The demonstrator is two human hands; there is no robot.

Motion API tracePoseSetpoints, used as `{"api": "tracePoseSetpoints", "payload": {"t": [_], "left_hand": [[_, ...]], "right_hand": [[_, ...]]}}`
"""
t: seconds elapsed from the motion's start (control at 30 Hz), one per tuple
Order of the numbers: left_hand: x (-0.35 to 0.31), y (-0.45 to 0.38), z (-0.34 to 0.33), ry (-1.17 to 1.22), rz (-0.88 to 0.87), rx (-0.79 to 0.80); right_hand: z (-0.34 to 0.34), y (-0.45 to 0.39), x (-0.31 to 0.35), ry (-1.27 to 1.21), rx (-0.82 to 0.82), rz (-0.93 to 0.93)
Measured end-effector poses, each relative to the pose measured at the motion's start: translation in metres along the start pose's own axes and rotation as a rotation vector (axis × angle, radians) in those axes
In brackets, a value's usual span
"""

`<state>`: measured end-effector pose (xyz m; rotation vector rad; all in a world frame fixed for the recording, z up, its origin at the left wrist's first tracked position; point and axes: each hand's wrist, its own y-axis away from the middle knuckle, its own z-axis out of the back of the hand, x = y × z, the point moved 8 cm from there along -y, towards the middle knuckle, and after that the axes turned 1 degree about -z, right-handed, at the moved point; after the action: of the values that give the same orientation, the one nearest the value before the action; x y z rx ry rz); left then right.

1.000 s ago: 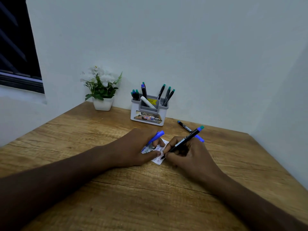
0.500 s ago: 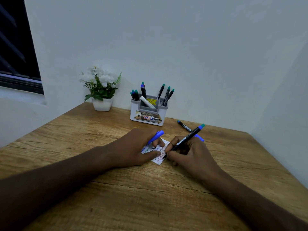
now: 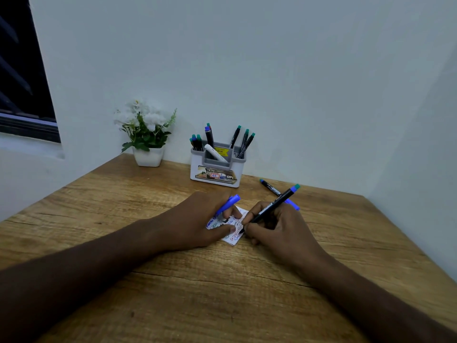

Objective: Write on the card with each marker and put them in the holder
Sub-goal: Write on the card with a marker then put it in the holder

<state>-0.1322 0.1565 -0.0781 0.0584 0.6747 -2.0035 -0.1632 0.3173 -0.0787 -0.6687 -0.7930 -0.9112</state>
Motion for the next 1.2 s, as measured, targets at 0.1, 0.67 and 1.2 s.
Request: {"api": "tracePoseSetpoints", "payload": {"t": [0.1, 0.67, 1.2], "left_hand": [[0.0009, 0.0000, 0.0001, -0.002, 0.003, -0.003], [0.0006, -0.0012, -0.0002, 0.002, 0.012, 0.008], [-0.0055, -0.0006, 0.0033, 0.029, 0.013, 0.011]], "right_hand": [[0.0000, -0.0005, -0.0014, -0.008, 0.006, -0.016], [0.0011, -0.0012, -0.0038, -0.011, -0.014, -0.033], [0.0031, -0.0038, -0.0084, -0.046, -0.050, -0.055]]}}
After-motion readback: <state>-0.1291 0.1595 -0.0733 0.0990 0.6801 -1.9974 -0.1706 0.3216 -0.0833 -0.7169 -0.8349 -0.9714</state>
